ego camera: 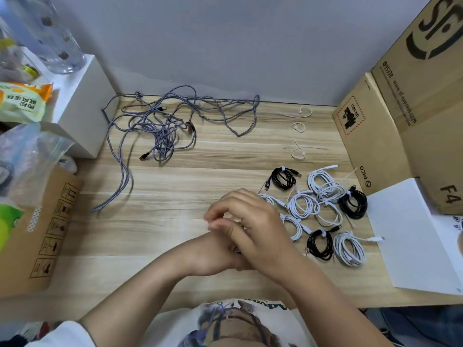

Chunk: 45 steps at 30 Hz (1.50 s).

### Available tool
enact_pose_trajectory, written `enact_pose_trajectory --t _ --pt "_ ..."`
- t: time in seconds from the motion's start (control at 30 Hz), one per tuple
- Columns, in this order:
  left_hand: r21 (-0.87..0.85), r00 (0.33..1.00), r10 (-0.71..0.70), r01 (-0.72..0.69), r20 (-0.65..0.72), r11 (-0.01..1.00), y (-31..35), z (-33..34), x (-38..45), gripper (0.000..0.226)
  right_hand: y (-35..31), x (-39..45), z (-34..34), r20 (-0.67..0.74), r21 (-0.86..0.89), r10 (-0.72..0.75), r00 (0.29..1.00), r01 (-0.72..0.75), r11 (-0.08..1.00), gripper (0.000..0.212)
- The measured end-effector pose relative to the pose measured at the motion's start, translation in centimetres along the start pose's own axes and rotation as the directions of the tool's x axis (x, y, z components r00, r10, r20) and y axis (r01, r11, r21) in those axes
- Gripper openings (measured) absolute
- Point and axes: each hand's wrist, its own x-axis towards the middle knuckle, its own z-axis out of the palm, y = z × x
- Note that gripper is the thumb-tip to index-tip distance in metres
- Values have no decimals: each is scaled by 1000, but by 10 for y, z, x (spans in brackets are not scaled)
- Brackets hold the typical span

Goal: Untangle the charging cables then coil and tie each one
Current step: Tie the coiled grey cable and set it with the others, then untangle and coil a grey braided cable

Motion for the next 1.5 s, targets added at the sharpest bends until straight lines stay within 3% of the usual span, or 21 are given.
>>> enact_pose_trajectory --t 0.1,0.2,0.27,0.37,0.53,0.57,0.63,0.73,0.87,0.97,1.03,1.17,1.37,1.5 --pt "-180 999 -14 22 44 983 -6 -4 -1 18 20 -13 -15 141 103 310 940 -325 940 30" --pt "-340 997 45 -23 59 940 -27 -12 1 14 32 -36 -24 311 255 472 825 -551 795 52" --pt "-415 998 56 -34 40 909 -36 -16 3 15 40 -49 -24 321 305 508 799 -596 743 59" --pt "-444 998 -22 -6 -58 896 -46 -11 12 25 50 -63 -21 263 313 600 756 -655 688 52" --pt "-122 901 -123 79 -415 989 -78 0 40 70 72 -76 -19 271 315 706 654 -754 577 29" --pt "-54 900 -95 80 -425 995 -87 2 48 66 77 -78 -19 284 320 719 635 -769 553 28" --pt "-33 930 -56 47 -363 998 -102 4 61 37 89 -82 -17 279 290 764 581 -810 510 33" --pt "-226 954 -161 103 -255 969 -120 10 81 33 108 -86 -11 233 153 837 496 -868 472 34" --pt "-235 920 -245 177 -305 956 -135 18 105 15 126 -84 -2 139 -33 877 459 -883 468 31" --pt "-206 882 -269 202 -387 958 -134 21 116 24 133 -79 0 54 -171 891 451 -875 454 36" --pt "-83 865 -217 202 -453 976 -130 23 120 26 133 -74 -1 21 -248 893 449 -863 439 39" --pt "194 829 -107 251 -549 948 -132 25 126 30 133 -69 -1 26 -416 895 446 -809 415 39" --pt "169 801 -131 278 -584 946 -138 26 128 35 132 -60 0 42 -651 882 469 -657 381 40" --pt "214 828 -143 301 -542 929 -136 24 127 34 127 -52 2 52 -774 863 503 -525 353 34"
